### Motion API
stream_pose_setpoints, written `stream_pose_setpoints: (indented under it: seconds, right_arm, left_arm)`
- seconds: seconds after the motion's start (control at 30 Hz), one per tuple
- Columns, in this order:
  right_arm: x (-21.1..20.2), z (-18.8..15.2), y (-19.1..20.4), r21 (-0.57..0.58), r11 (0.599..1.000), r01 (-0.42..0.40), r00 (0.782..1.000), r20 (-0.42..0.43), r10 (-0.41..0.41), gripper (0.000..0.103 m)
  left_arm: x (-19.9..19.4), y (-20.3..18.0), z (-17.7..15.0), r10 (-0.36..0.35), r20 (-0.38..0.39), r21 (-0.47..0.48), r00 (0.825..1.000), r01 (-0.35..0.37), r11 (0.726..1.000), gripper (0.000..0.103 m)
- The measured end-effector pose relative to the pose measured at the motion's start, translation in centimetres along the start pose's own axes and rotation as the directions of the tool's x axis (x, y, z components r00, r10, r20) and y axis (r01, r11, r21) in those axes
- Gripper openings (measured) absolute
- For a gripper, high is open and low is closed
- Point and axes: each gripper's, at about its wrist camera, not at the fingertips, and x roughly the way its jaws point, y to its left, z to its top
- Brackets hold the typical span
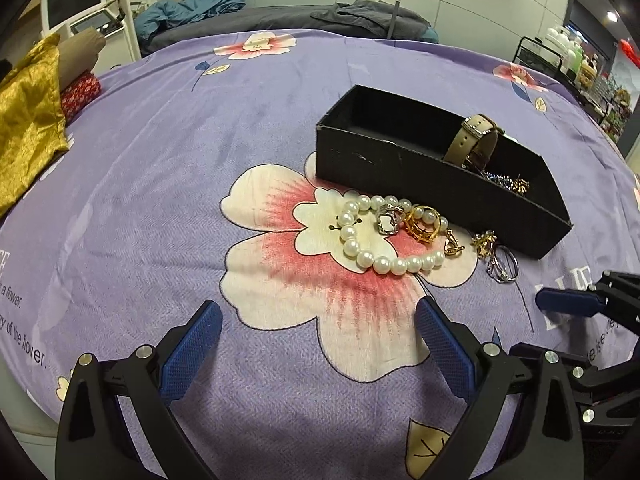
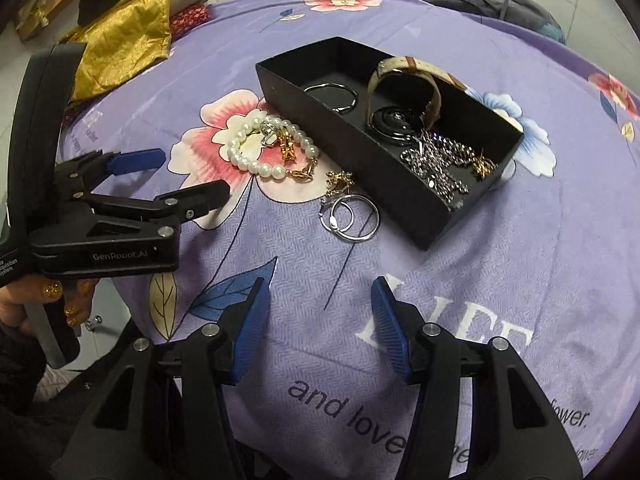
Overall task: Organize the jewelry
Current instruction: 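Grasp the silver hoop earrings with the right tool while the left tool grasps the pearl bracelet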
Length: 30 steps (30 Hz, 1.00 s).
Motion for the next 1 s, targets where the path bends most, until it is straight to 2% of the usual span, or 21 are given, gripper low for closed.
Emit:
stream_pose_setpoints:
  seconds: [0.13,0.3,0.57,0.67,0.73,0.77,0.8,0.87,0.9,0.97,1.0]
  right_arm:
    - [0.6,0.5,0.7,-0.039,0.999,0.030,0.999,0.013,-0.030,0.054]
    - [1.1,1.1,0.7,-0.054,0.998,0.034,0.999,0.038,-0.032,0.054]
    - [1.4,1.8,0.2,-0.032,0.999,0.043,0.997,0.060,-0.041,0.054]
    - [1.3,1.9,-0.5,0.013,0.998,0.056,0.996,0.071,-0.057,0.053]
    - [1.4,2.1,-1.0,0.039,0.999,0.035,0.997,0.065,-0.037,0.052]
    - [1.5,2.2,-1.1,0.038,0.999,0.037,0.997,0.064,-0.040,0.049]
    - [1.5,2.4,-1.0,0.032,0.998,0.051,0.996,0.065,-0.053,0.046]
    - [1.6,2.5,-1.0,0.024,0.997,0.068,0.995,0.070,-0.070,0.033]
    - [1.6,2.7,-1.1,0.027,0.997,0.068,0.995,0.070,-0.069,0.031]
    - [1.8,2.9,-1.4,0.042,0.998,0.054,0.996,0.067,-0.056,0.030]
    - [1.8,2.9,-1.3,0.038,0.998,0.056,0.996,0.067,-0.059,0.030]
  left_arm:
    - [0.4,-0.6,0.4,0.014,0.006,0.032,1.000,-0.014,0.999,0.093]
    - [1.1,-1.0,1.6,0.015,0.015,0.041,1.000,-0.015,0.999,0.085]
    - [2.2,-2.4,3.0,-0.008,0.018,0.084,1.000,0.007,0.996,0.085]
    - [2.4,-2.9,3.1,-0.027,0.016,0.121,1.000,0.025,0.992,0.085]
    - [2.6,-3.2,3.2,-0.031,0.020,0.132,0.999,0.028,0.991,0.085]
    - [2.6,-3.3,3.3,-0.035,0.022,0.132,0.999,0.032,0.991,0.084]
    - [2.6,-3.4,3.3,-0.042,0.024,0.130,0.999,0.039,0.991,0.079]
    - [2.6,-3.6,3.4,-0.054,0.026,0.129,0.998,0.050,0.990,0.072]
    - [2.5,-3.7,3.3,-0.060,0.028,0.131,0.998,0.056,0.990,0.069]
    - [2.3,-3.8,3.2,-0.066,0.033,0.132,0.997,0.061,0.989,0.058]
    - [2.2,-3.7,3.1,-0.068,0.033,0.128,0.997,0.063,0.990,0.056]
